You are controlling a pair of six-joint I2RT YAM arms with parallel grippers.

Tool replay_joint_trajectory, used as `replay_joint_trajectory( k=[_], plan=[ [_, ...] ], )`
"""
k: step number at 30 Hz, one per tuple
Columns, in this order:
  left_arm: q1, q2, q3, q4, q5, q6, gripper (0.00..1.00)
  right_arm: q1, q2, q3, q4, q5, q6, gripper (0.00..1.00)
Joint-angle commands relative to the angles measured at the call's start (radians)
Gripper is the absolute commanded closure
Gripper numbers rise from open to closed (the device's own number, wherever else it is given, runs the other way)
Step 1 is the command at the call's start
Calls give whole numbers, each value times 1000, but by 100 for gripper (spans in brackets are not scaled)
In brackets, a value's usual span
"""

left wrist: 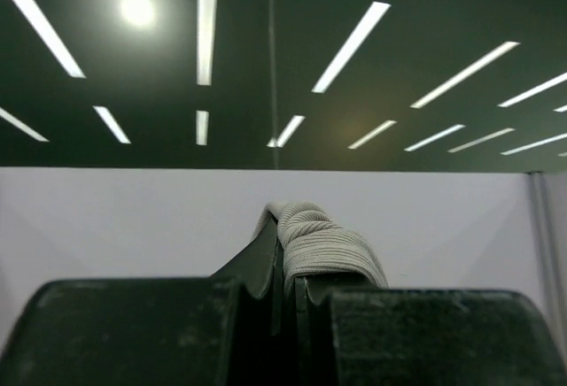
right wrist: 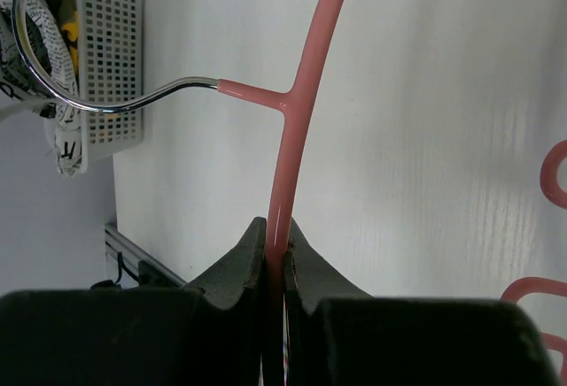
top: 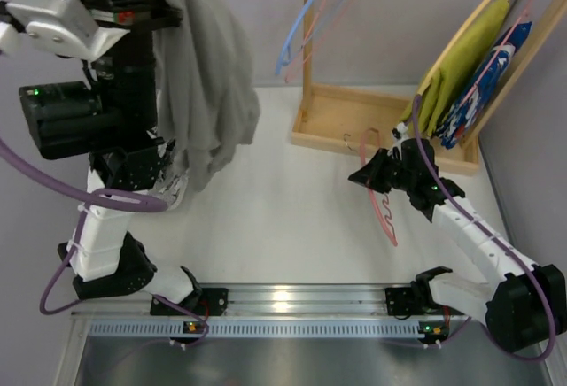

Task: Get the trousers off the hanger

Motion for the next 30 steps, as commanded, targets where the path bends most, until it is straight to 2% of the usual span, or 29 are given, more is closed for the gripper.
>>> replay_joint_trajectory(
  k=[1, 7, 12, 18, 23, 24, 26, 30],
  plan=[
    [72, -43, -27, 157, -35, 120, 100, -9, -36, 45, 55, -7, -44, 100],
    [175, -95, -128, 267, -51, 353, 100, -9, -28, 79, 46, -33, -53, 100],
    [189, -65, -122, 298, -138, 574, 100, -8, -7, 108, 46, -48, -44, 100],
    [229, -22, -115, 303, -184, 657, 100, -8, 36, 156, 44, -63, -41, 100],
    [372, 93, 13, 208, -218, 610, 100, -2, 64, 174, 47, -70, -32, 100],
    [448, 103, 13, 198, -213, 566, 100, 1, 68, 174, 49, -70, -30, 100],
    [525, 126, 16, 178, -190, 503, 100, 5, 67, 177, 52, -68, -32, 100],
    [744, 181, 104, 129, -154, 339, 100, 8, 64, 176, 53, -63, -38, 100]
  ],
)
